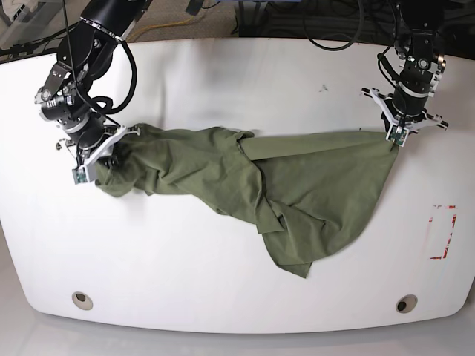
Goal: Fold the T-shirt properly
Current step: 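Stretch the shirt between both grippers and lay it across the table, then drag the held shirt corners back along the table with both grippers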
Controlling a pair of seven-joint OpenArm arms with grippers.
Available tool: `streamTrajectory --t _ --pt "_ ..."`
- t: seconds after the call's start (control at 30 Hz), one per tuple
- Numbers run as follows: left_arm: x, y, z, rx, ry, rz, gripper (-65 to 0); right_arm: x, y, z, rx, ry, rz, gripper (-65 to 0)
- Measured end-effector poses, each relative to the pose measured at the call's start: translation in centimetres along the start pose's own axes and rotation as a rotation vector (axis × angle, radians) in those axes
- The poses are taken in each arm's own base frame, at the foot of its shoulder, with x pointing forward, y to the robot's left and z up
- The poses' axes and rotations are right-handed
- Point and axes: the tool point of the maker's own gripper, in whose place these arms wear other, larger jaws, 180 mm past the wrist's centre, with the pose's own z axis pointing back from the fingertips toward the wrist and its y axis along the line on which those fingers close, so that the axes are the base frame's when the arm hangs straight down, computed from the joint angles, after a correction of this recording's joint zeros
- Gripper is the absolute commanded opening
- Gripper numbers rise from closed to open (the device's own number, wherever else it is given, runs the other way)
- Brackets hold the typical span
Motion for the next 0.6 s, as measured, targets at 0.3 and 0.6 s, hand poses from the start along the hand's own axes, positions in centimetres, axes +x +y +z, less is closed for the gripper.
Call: streamTrajectory --t 0.3,0.6 --pt "-2.5 2.0 1.3 0.051 0.051 0.009 -65.0 -1.6 0.3 1.5 0.067 -0.052 -0.127 -65.0" --pt "-5.3 5.3 3.3 0.144 0.118 0.04 -65.0 -4.7 1.7 2.3 0.129 -0.008 -0.184 -65.0"
